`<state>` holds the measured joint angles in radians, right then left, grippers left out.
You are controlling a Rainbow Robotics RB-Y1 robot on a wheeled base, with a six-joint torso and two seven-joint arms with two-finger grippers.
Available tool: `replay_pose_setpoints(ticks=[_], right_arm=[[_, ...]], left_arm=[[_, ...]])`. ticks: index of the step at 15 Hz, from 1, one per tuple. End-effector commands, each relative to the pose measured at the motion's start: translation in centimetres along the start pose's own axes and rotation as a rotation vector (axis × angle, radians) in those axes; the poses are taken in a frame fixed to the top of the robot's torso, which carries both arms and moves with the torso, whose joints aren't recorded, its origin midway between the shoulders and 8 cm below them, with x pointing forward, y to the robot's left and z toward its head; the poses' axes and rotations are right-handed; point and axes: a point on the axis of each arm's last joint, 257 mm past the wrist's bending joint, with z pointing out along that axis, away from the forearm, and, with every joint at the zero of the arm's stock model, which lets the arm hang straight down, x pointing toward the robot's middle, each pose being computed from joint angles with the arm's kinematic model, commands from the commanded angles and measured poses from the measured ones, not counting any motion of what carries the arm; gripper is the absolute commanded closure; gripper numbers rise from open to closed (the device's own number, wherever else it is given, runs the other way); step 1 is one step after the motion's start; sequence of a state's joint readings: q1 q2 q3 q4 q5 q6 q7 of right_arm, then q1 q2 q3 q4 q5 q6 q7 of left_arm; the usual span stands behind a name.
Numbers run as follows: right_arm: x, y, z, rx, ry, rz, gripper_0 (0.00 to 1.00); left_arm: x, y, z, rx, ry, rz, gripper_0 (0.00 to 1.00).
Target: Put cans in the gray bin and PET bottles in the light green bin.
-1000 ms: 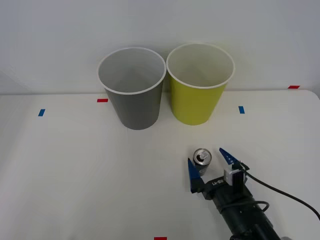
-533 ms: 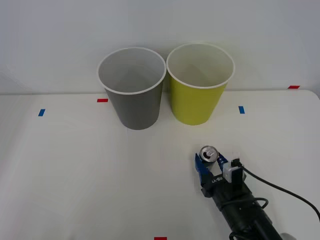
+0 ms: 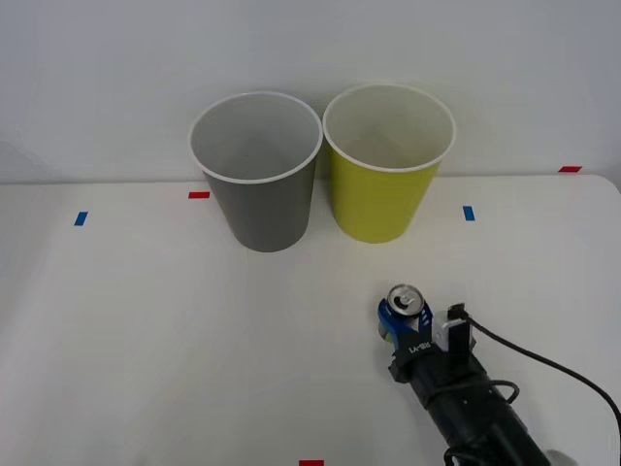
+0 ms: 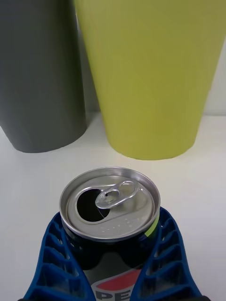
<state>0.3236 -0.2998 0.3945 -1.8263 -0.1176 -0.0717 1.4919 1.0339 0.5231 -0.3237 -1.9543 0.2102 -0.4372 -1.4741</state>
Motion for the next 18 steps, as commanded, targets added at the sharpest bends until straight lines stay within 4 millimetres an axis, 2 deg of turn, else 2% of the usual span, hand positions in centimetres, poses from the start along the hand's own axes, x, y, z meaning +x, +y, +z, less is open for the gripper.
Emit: replay_pose_setpoints(ticks=[1, 4, 8, 12, 13, 18], right_arm=[[-4.2, 1.5, -1.4, -0.002, 0.139, 0.019, 0.93], [-7.2, 1.8, -1.5, -0.015, 0.165, -0.007, 0.94], [-10.3, 2.3, 0.3, -0.051, 0.168, -0.049, 0.96], [-13.3, 3.6, 1.6, -0.163, 0.147, -0.058, 0.97], [-14.6, 4.4, 1.9, -0.207, 0.132, -0.065, 0.97], [-19.9, 5.9, 2.8, -0.308, 0.058, -0.072, 0.98]], left_arm=[[0.0, 0.0, 0.0, 0.0, 0.0, 0.0, 0.0], [0.0, 0.0, 0.0, 0.0, 0.0, 0.0, 0.0], [0.0, 0.0, 0.0, 0.0, 0.0, 0.0, 0.0], [0.0, 0.0, 0.0, 0.0, 0.0, 0.0, 0.0], [0.0, 0.0, 0.0, 0.0, 0.0, 0.0, 0.0], [0.0, 0.0, 0.0, 0.0, 0.0, 0.0, 0.0]])
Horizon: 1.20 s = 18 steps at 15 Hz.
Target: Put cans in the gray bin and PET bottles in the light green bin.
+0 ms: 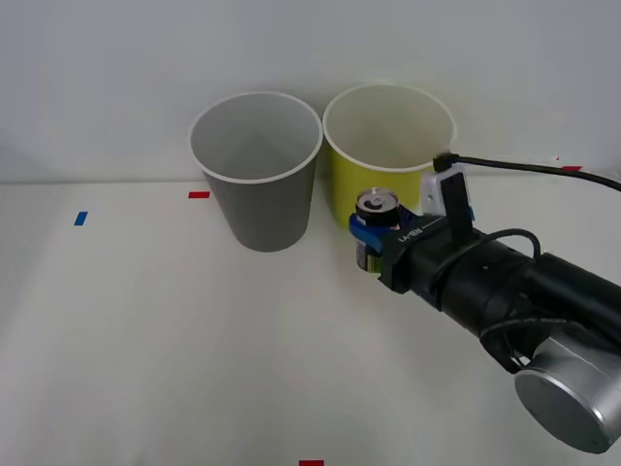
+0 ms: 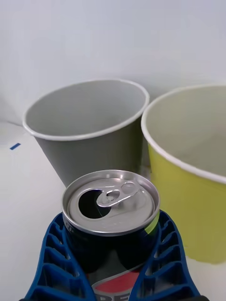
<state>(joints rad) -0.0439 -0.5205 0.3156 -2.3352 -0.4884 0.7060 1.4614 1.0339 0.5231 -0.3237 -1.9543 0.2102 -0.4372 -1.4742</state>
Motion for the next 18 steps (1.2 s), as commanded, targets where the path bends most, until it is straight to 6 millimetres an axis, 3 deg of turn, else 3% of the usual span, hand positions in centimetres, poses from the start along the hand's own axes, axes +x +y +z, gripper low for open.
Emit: replay_pose_setpoints(ticks=[1, 3, 6, 13, 18], right_arm=[[-3.7, 0.7, 0.5, -0.056, -0.05, -0.032, 0.98], [-6.7, 1.5, 0.8, -0.094, -0.084, -0.07, 0.99], [-8.9, 2.7, 1.6, -0.131, -0.11, -0.057, 1.0], [-14.4, 5.0, 9.7, -0.189, -0.187, -0.009, 1.0], [-15.4, 6.3, 14.0, -0.191, -0.24, -0.03, 1.0]], left_arm=[[0.0, 0.0, 0.0, 0.0, 0.0, 0.0, 0.0], [0.0, 0.0, 0.0, 0.0, 0.0, 0.0, 0.0], [0.0, 0.0, 0.0, 0.0, 0.0, 0.0, 0.0], [0.0, 0.0, 0.0, 0.0, 0.0, 0.0, 0.0], [0.0, 0.0, 0.0, 0.0, 0.0, 0.0, 0.0]])
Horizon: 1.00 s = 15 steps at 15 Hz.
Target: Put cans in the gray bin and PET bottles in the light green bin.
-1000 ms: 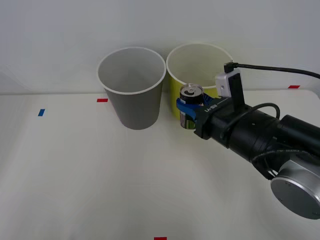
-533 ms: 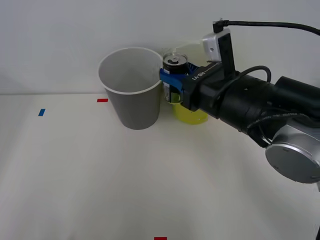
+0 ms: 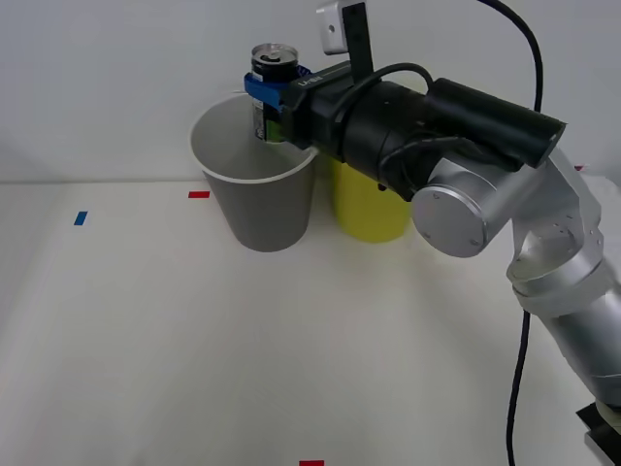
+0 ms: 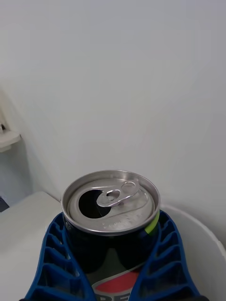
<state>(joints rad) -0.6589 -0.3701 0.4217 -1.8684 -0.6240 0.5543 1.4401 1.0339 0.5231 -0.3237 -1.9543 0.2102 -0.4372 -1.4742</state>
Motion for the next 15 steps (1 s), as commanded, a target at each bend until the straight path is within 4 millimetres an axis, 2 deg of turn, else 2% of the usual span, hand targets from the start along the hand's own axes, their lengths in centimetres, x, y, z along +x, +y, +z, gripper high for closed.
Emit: replay_pose_setpoints(ticks=[1, 5, 8, 15], right_arm=[[0.0, 0.0, 2.4, 0.011, -0.013, -0.038, 1.0], [0.5, -1.2, 4.7, 0.041, -0.017, -0.049, 1.0], [1.6, -2.0, 5.5, 0.067, 0.002, -0.061, 1.0], [1.8, -2.3, 7.5, 0.076, 0.015, -0.051, 1.0]], left_arm=[[0.0, 0.0, 0.0, 0.0, 0.0, 0.0, 0.0], [0.0, 0.0, 0.0, 0.0, 0.0, 0.0, 0.0], [0.0, 0.0, 0.0, 0.0, 0.0, 0.0, 0.0], [0.0, 0.0, 0.0, 0.0, 0.0, 0.0, 0.0]])
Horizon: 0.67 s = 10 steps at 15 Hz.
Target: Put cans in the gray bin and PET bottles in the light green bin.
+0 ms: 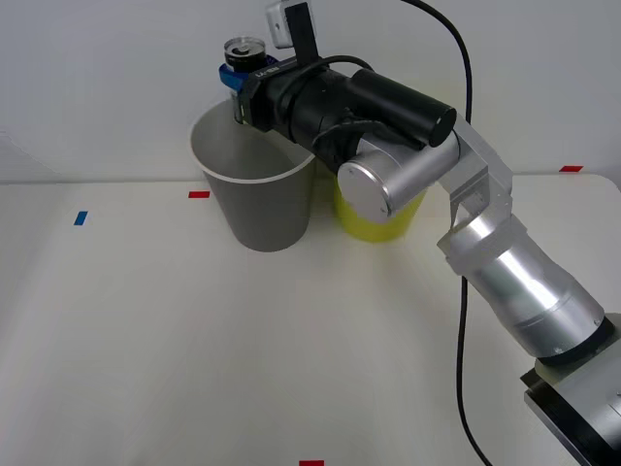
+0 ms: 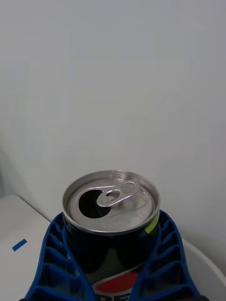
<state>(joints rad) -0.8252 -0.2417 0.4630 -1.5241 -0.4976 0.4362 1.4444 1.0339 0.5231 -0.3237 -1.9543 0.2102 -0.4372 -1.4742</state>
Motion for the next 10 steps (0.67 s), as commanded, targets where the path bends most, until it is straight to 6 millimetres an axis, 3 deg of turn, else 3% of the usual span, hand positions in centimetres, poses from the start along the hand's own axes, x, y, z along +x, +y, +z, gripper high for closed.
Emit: replay_pose_setpoints(ticks=[1, 7, 8, 9, 10], right_arm=[[0.08, -0.37, 1.14, 0.008, 0.002, 0.003, 1.0], [-0.71, -0.1, 1.32, -0.002, -0.04, 0.011, 1.0], [-0.6, -0.06, 1.32, -0.003, -0.038, 0.008, 0.69], [-0.54, 0.01, 1.35, -0.001, -0.037, -0.006, 0.19], [-0.32, 0.26, 1.4, -0.003, -0.033, -0.012, 0.0]], left_arm=[[0.0, 0.0, 0.0, 0.0, 0.0, 0.0, 0.0], [0.0, 0.0, 0.0, 0.0, 0.0, 0.0, 0.0], [0.0, 0.0, 0.0, 0.0, 0.0, 0.0, 0.0], [0.0, 0.0, 0.0, 0.0, 0.0, 0.0, 0.0], [0.0, 0.0, 0.0, 0.0, 0.0, 0.0, 0.0]])
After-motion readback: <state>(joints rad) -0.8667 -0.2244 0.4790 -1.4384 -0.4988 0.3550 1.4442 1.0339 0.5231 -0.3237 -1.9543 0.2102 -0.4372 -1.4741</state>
